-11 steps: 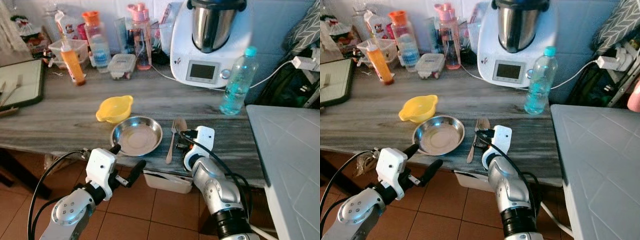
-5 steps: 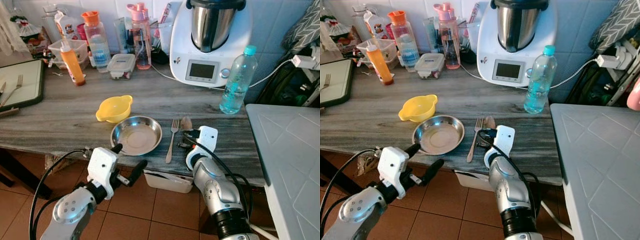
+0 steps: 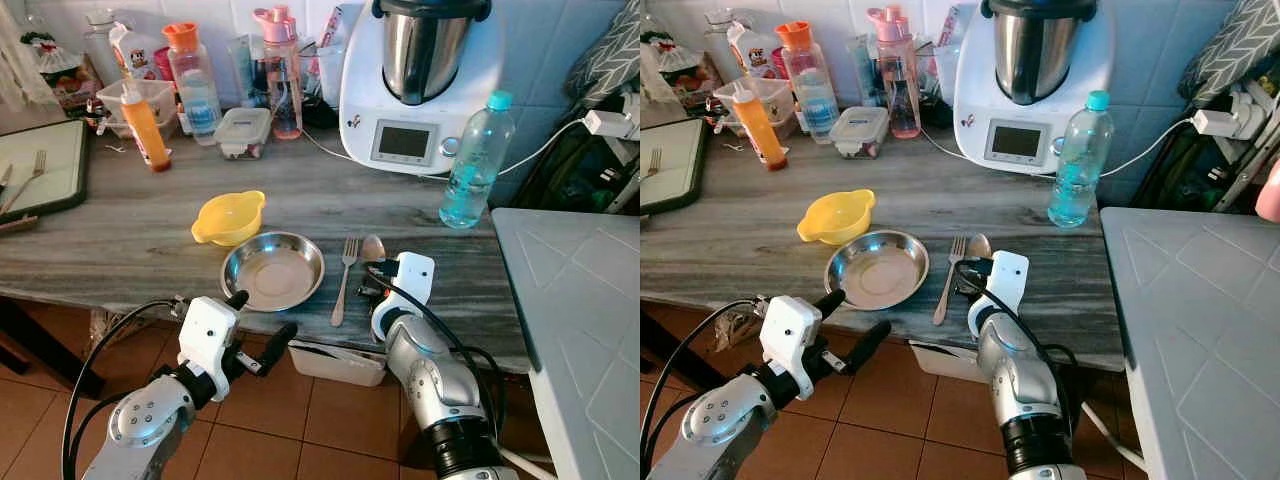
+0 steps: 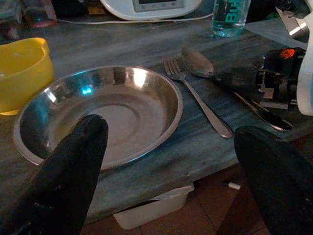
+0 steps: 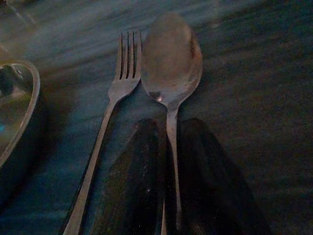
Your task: Setting the table
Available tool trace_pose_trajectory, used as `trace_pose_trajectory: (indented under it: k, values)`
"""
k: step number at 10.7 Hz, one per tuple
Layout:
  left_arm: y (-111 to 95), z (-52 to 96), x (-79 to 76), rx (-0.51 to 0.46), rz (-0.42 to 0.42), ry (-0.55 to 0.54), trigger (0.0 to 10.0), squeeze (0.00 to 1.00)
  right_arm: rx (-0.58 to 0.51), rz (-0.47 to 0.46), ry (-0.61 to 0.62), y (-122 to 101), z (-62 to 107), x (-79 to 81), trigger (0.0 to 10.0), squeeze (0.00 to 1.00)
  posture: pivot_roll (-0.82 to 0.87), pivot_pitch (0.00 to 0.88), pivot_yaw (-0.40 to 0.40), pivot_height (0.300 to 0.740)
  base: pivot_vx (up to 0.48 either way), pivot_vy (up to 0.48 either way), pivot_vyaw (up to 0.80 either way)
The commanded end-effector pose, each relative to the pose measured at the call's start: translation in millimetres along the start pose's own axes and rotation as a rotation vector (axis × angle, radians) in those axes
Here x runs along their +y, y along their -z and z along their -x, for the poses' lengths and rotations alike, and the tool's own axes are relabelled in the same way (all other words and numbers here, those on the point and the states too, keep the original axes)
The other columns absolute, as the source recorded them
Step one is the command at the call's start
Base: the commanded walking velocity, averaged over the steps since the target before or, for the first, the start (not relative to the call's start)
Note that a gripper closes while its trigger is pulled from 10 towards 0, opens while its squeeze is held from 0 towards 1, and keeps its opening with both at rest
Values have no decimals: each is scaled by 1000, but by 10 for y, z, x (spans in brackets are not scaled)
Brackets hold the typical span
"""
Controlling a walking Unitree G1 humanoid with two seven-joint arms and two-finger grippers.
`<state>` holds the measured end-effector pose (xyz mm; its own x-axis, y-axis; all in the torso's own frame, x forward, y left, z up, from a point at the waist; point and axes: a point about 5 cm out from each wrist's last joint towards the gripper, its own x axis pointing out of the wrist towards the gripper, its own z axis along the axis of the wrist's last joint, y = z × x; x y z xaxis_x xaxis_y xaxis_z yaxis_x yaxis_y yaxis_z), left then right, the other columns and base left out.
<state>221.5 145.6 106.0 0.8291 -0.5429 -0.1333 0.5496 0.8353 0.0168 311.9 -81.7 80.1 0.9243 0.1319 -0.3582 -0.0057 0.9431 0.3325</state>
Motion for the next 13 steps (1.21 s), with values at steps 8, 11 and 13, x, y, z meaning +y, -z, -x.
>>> trace_pose_trajectory:
  k: [8,11,13]
  values:
    - [-25,-17,28,-2,-25,0,10000,0,-49,29,-33,-57,82,42,10000,1000,162,9,46,740,0,0,0]
    - [-28,-27,25,-6,-25,-1,10000,0,-127,103,-54,-159,146,-6,10000,1000,157,4,44,740,0,0,0]
    - [-31,-26,23,-13,-24,-8,10000,0,-218,188,-97,-273,229,-3,10000,1000,158,1,39,740,0,0,0]
